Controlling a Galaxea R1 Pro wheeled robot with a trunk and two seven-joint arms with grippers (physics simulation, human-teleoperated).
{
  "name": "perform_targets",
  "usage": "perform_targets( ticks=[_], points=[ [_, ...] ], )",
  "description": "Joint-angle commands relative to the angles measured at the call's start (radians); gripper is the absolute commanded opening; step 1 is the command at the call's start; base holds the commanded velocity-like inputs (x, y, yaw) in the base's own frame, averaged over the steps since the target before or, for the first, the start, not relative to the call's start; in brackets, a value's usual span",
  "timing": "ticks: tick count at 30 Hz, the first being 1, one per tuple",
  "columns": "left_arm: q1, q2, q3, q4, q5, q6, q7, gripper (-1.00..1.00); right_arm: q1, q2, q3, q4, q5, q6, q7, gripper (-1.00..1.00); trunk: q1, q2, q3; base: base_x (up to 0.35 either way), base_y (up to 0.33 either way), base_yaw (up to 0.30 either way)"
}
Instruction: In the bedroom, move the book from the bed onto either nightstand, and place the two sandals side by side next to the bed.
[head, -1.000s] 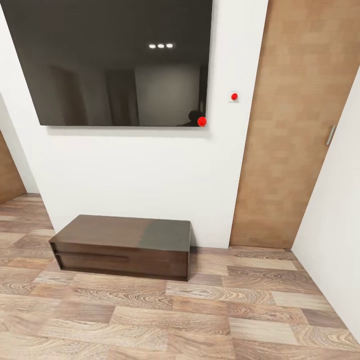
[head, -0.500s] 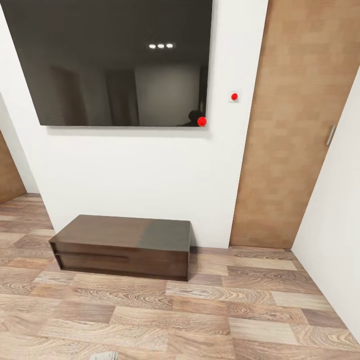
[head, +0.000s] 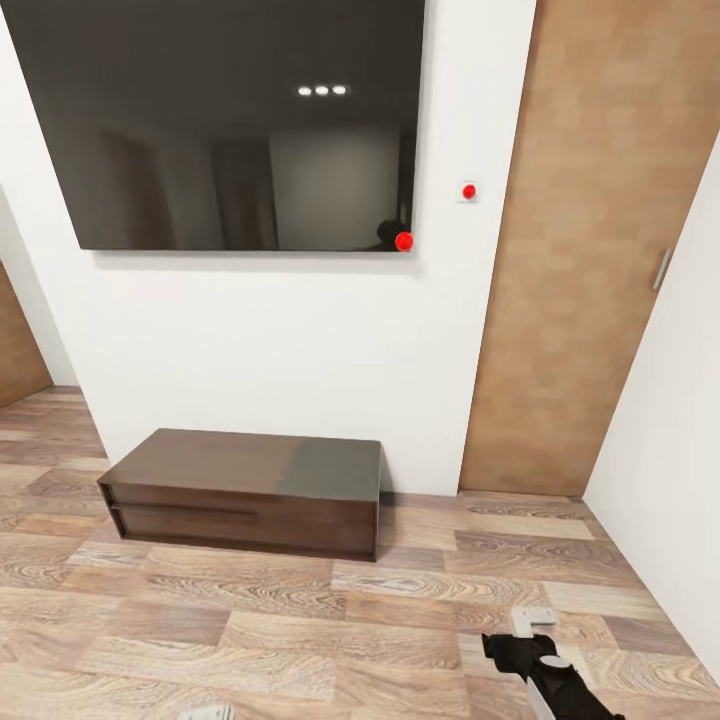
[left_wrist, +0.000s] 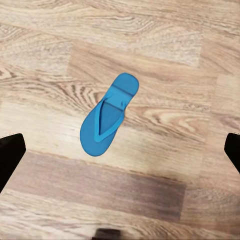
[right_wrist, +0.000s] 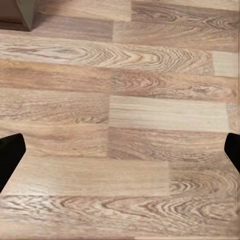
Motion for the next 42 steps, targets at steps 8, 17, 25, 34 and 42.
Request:
perform_targets(
  ticks=[8, 17, 25, 34, 42],
  points=[
    [0.0, 0.0, 0.005, 0.016, 0.005, 0.007, -0.001, 1.0, -0.014, -0.009, 0.0, -0.013, 0.0, 0.01, -0.003, 1.0, 0.031, -0.057, -0.026, 0.0, 0.0, 0.0],
    [0.0, 0.0, 0.006, 0.016, 0.006, 0.01, -0.001, 1.0, -0.018, -0.041, 0.0, -0.017, 0.001, 0.1, -0.002, 1.0, 0.065, -0.12, -0.054, 0.0, 0.0, 0.0],
    [0.0, -0.001, 0.006, 0.016, 0.008, 0.01, -0.001, 1.0, -0.018, -0.115, -0.005, -0.06, -0.001, 0.157, 0.0, 1.0, 0.096, -0.176, -0.079, 0.0, 0.0, 0.0],
    [-0.001, 0.0, 0.006, -0.005, 0.008, 0.014, 0.002, 1.0, -0.018, -0.114, -0.006, -0.062, -0.001, 0.158, -0.001, 1.0, 0.13, -0.239, -0.108, 0.0, 0.0, 0.0],
    [-0.008, -0.002, 0.005, -0.161, 0.009, 0.146, 0.004, 1.0, -0.018, -0.112, -0.006, -0.062, 0.0, 0.158, -0.002, 1.0, 0.13, -0.239, -0.108, 0.0, 0.0, 0.0]
  ],
)
